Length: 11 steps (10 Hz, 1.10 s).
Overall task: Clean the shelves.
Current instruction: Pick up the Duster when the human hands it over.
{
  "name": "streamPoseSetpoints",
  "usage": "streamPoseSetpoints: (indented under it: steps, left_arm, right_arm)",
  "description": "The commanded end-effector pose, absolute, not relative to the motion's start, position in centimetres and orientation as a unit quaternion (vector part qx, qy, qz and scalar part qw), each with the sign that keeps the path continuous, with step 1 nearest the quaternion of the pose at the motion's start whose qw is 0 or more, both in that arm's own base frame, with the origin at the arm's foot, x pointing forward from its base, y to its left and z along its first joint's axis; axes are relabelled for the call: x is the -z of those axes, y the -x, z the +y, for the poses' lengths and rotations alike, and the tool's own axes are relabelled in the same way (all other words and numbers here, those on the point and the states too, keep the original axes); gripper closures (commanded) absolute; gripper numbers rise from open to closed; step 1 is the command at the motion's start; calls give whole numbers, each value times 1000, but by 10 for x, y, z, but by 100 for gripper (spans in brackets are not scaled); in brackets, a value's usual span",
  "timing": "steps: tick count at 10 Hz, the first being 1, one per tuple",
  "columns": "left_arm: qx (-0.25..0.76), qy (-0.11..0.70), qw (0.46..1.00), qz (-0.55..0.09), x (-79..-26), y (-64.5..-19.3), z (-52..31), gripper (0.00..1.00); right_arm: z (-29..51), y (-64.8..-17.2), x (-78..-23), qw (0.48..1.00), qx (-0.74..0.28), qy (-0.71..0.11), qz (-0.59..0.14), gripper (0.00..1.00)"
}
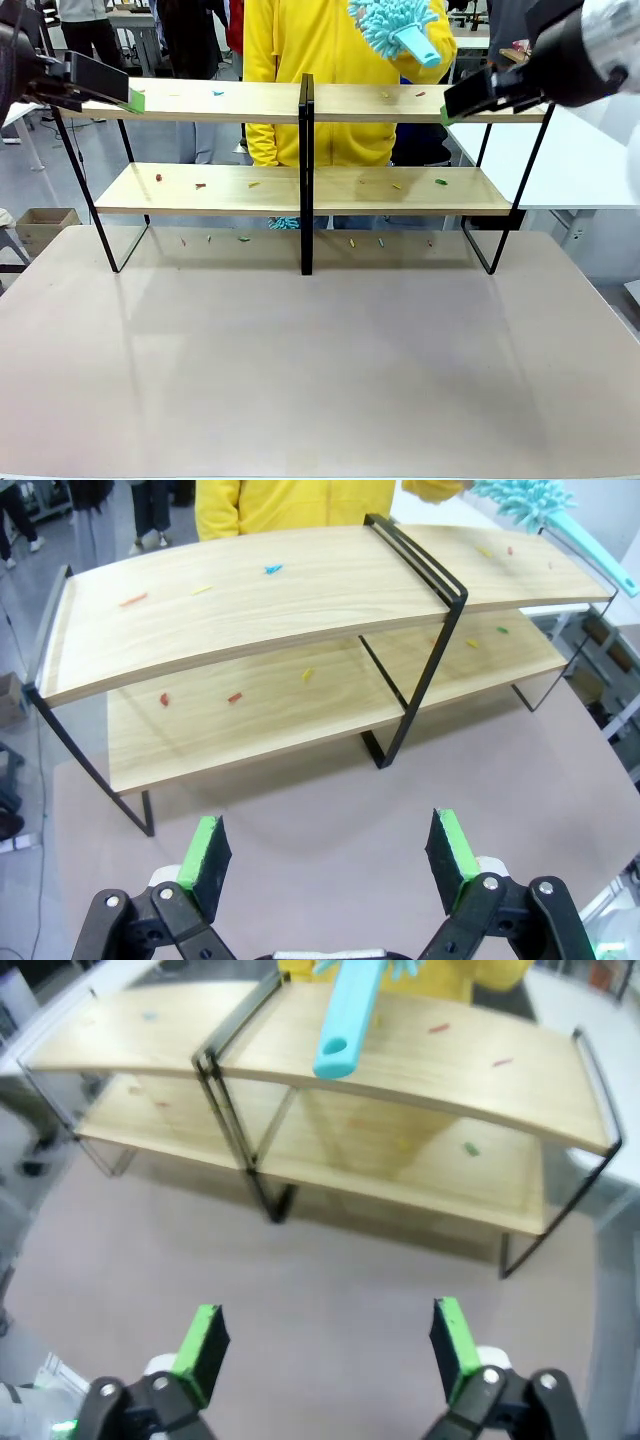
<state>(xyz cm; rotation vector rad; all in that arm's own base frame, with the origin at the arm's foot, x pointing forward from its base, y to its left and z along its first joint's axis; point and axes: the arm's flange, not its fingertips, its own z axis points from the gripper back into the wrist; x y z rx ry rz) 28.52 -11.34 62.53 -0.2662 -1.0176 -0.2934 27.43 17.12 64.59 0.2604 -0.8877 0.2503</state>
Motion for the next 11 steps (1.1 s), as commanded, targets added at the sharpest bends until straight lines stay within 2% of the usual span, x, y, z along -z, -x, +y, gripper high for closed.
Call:
streamPoseSetpoints:
  steps: [1,2,3,4,5,6,7,9,11]
  left_arm:
    - [140,127,855,-484,-625,-285,-113,0]
    - [140,127,855,-484,-625,-285,-113,0]
    - [140,127,855,-484,-625,-285,-113,0]
    - [140,127,855,-484,-625,-285,-113,0]
    - [140,127,855,-484,-625,-285,-113,0]
    - [140,127,855,-484,-625,-285,-113,0]
    - [140,127,855,-484,-625,-285,-113,0]
    - [140,127,855,-484,-625,-285,-113,0]
    - [140,127,855,-484,-625,-285,-113,0]
  right_arm:
    - [125,-318,-704,905,-121,-313,-260,0]
    - [110,-345,-707,899,-115,-364,-213,0]
    - [121,-345,-689,912,-28,-239,-333,0]
    - [122,-322,-686,891,-121,-266,-348,0]
    - [105,-343,-694,894,-96,-286,-332,0]
    - [102,-358,-691,893,-62,-345,-283,0]
    - [87,-395,-698,881,-9,-409,-237,0]
    - [96,-455,-702,880,3,-435,-190,0]
    - [120,-504,-691,879,36,-437,-187,0]
